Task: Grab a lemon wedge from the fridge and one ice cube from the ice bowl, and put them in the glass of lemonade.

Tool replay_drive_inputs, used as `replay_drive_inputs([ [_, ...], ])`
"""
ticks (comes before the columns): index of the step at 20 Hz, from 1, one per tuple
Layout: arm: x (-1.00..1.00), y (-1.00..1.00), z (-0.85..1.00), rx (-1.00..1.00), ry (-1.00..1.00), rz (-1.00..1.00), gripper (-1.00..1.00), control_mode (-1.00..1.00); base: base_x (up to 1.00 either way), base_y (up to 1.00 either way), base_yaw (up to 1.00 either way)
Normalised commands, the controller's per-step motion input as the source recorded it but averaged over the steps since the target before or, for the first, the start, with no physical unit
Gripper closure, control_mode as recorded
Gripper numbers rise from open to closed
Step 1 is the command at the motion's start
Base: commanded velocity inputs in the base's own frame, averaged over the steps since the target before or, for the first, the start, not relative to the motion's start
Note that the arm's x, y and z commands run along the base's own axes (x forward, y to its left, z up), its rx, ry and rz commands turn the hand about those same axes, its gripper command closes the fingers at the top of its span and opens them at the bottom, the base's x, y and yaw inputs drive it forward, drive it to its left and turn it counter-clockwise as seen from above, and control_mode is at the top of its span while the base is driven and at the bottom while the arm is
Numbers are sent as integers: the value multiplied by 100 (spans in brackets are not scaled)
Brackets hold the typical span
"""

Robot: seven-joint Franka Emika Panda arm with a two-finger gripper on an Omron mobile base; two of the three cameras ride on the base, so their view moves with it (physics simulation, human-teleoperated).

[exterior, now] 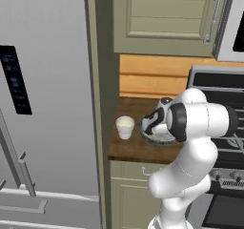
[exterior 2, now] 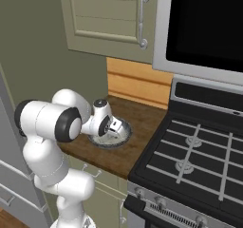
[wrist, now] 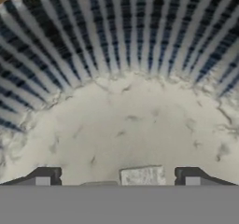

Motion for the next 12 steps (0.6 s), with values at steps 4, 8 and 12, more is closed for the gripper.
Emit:
replay_drive_inputs([
  [4,-6,0,-29,0,2,0,-100,-100,0,0,0],
  [8,-9,0,-22,0,8,-1,100,-100,0,0,0],
  [12,0,0,-10,0,5,-1,100,-100,0,0,0],
])
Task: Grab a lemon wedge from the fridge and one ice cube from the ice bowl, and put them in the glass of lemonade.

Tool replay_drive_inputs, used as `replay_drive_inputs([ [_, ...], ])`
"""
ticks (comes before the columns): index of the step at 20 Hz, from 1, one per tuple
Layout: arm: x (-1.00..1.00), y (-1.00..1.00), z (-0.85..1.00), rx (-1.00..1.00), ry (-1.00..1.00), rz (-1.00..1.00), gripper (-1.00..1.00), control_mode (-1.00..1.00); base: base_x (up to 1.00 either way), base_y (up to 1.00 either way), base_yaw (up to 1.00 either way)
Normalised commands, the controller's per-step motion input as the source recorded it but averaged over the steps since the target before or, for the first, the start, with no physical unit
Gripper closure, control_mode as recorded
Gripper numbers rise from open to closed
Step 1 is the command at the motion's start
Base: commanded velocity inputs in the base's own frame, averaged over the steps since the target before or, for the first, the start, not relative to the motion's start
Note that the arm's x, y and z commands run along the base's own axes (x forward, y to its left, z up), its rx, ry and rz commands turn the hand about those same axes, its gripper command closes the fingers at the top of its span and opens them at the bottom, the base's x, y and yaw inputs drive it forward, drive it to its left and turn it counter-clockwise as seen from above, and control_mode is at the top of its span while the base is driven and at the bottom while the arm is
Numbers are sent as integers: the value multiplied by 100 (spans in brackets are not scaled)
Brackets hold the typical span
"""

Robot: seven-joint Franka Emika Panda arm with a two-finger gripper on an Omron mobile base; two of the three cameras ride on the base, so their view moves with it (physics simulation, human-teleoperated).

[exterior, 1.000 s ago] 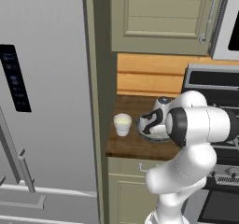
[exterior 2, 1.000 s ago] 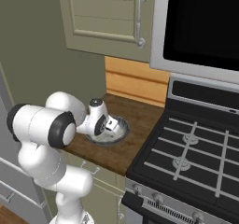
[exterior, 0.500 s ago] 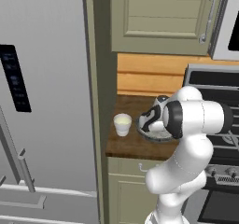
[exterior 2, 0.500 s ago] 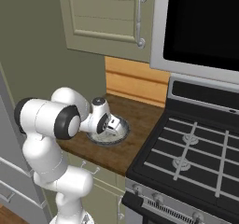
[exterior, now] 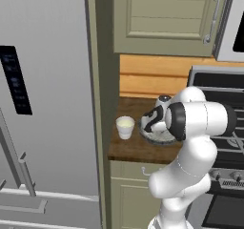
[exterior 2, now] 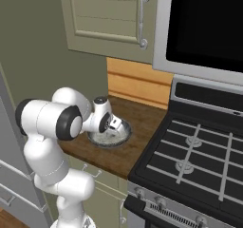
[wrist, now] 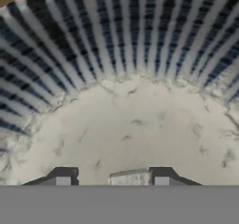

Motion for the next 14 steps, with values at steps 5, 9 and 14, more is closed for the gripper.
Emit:
replay_drive_inputs([
  [5,-4,0,-9,0,5,-1,100,-100,0,0,0],
  [9,0,0,0,0,0,0,100,-100,0,0,0],
  [14,0,0,0,0,0,0,100,-100,0,0,0],
])
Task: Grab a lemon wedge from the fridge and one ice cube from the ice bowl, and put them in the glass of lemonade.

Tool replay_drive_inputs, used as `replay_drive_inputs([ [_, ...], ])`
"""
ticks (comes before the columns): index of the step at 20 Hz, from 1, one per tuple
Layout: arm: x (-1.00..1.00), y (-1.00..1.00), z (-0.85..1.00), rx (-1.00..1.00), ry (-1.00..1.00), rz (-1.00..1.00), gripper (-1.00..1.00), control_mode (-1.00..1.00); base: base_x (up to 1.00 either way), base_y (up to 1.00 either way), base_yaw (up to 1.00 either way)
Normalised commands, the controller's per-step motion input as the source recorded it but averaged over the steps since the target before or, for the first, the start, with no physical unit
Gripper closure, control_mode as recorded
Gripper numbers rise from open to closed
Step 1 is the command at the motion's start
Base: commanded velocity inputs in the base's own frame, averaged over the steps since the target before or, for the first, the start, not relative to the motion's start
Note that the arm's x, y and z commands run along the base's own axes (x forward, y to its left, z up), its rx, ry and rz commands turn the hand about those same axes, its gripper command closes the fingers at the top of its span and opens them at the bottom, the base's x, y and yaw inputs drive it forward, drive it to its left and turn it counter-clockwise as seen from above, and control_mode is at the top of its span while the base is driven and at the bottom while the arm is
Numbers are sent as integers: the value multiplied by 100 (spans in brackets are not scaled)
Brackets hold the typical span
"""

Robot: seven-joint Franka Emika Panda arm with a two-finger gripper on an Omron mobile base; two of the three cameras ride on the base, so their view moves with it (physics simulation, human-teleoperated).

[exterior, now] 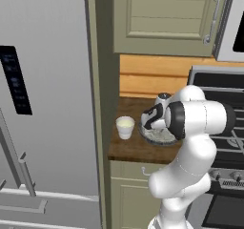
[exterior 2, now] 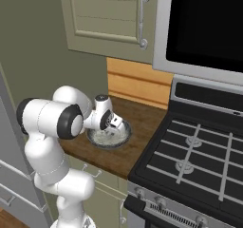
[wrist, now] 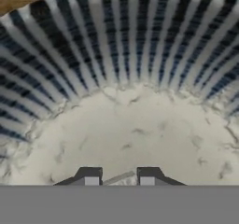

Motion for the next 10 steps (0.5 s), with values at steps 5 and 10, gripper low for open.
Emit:
replay_drive_inputs([
  [5,-11,0,12,0,0,0,100,-100,0,0,0],
  [10,-31,0,38,0,0,0,100,-100,0,0,0],
])
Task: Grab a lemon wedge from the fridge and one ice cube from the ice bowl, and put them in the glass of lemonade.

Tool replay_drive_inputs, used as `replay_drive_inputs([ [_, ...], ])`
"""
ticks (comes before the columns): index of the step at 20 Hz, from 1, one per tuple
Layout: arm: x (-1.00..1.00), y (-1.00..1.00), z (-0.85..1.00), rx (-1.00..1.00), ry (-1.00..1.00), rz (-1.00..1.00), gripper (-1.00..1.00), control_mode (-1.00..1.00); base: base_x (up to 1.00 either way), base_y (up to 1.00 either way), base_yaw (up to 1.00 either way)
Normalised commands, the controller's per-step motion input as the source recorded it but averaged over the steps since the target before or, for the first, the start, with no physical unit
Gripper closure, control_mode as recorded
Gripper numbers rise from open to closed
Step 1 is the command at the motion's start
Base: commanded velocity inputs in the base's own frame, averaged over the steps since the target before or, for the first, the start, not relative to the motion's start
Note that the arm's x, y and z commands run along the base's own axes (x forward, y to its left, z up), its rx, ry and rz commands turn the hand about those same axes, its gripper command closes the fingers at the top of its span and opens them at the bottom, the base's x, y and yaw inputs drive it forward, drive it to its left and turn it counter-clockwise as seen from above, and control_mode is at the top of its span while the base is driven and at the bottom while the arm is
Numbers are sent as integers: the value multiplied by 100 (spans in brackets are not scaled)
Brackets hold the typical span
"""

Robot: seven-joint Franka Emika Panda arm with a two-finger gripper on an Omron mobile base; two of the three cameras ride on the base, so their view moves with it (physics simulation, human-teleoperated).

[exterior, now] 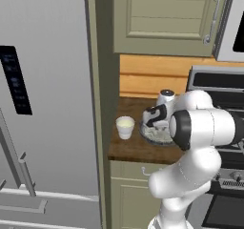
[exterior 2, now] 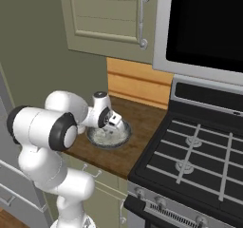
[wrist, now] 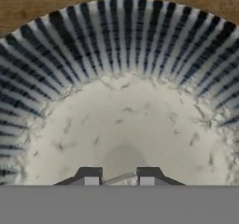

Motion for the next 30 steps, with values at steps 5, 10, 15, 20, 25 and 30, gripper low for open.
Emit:
replay_drive_inputs([
  [5,-30,0,59,0,0,0,100,-100,0,0,0],
  [10,-21,0,60,0,0,11,100,-100,0,0,0],
  [15,-7,0,31,0,-1,26,100,-100,0,0,0],
  [20,-12,5,30,0,-3,30,100,-100,0,0,0],
  [25,-18,18,33,-1,-2,29,100,-100,0,0,0],
  [30,-21,27,23,-2,-1,28,100,-100,0,0,0],
])
